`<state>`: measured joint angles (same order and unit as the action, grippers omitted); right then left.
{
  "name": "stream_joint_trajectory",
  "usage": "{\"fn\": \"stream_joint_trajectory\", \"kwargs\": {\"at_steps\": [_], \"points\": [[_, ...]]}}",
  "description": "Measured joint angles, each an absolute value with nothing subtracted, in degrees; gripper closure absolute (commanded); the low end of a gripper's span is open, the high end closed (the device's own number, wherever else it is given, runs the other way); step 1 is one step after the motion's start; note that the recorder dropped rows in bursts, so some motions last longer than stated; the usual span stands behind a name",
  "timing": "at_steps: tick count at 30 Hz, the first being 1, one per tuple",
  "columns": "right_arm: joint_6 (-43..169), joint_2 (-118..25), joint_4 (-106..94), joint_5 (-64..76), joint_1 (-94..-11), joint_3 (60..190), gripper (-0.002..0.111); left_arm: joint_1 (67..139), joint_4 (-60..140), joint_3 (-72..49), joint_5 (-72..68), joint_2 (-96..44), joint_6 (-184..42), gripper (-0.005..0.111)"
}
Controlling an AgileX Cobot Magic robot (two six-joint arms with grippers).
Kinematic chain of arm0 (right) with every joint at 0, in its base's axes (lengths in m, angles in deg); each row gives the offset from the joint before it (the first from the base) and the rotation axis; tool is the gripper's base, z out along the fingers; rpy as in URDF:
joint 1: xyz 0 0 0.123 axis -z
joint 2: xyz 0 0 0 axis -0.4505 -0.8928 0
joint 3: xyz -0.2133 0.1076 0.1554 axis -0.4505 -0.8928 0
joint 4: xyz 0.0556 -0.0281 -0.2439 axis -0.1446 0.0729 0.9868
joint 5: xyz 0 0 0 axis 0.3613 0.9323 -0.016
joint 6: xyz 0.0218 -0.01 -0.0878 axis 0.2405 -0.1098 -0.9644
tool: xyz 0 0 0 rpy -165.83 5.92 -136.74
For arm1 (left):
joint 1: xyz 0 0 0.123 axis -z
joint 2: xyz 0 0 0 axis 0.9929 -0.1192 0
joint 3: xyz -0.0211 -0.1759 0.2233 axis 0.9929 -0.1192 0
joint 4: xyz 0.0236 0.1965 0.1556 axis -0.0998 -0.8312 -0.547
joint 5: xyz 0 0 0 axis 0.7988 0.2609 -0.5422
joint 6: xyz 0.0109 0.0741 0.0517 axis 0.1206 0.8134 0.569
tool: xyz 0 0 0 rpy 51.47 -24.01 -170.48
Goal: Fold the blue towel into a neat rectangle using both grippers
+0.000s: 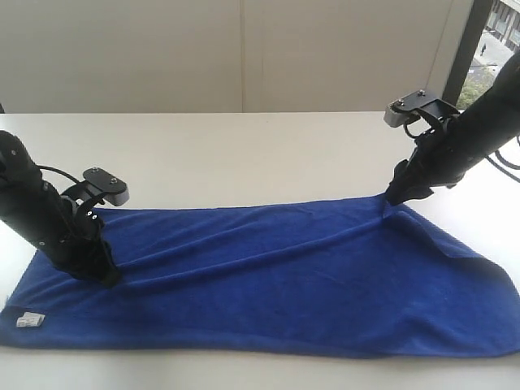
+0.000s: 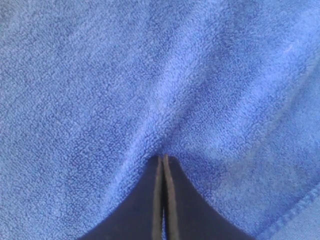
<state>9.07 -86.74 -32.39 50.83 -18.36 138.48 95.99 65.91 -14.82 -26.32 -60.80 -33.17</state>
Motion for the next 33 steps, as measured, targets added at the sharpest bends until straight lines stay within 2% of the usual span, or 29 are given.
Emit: {"fn": "stream_joint_trajectory", "kwargs": {"at_steps": [9,23,27,33], "points": [[9.6,-89.7,-31.42,52.37,-18.36,138.48,0.058,95.99,66.02,-14.82,-26.32,-60.8,-33.17,0.107],[10.2,-91.68,-31.42,53.86,-18.36,138.48,0.073,95.99,66.11,-14.82,-26.32,-60.8,-33.17,0.107],[10.2,-91.68,-31.42,53.6,-18.36,138.48,0.072,95.99,66.11,-14.82,-26.32,-60.8,-33.17,0.107],[11.57,-91.7,-31.42,50.38,-18.36,138.48,0.06,95.99,66.11,-14.82,-26.32,-60.8,-33.17,0.107]]}}
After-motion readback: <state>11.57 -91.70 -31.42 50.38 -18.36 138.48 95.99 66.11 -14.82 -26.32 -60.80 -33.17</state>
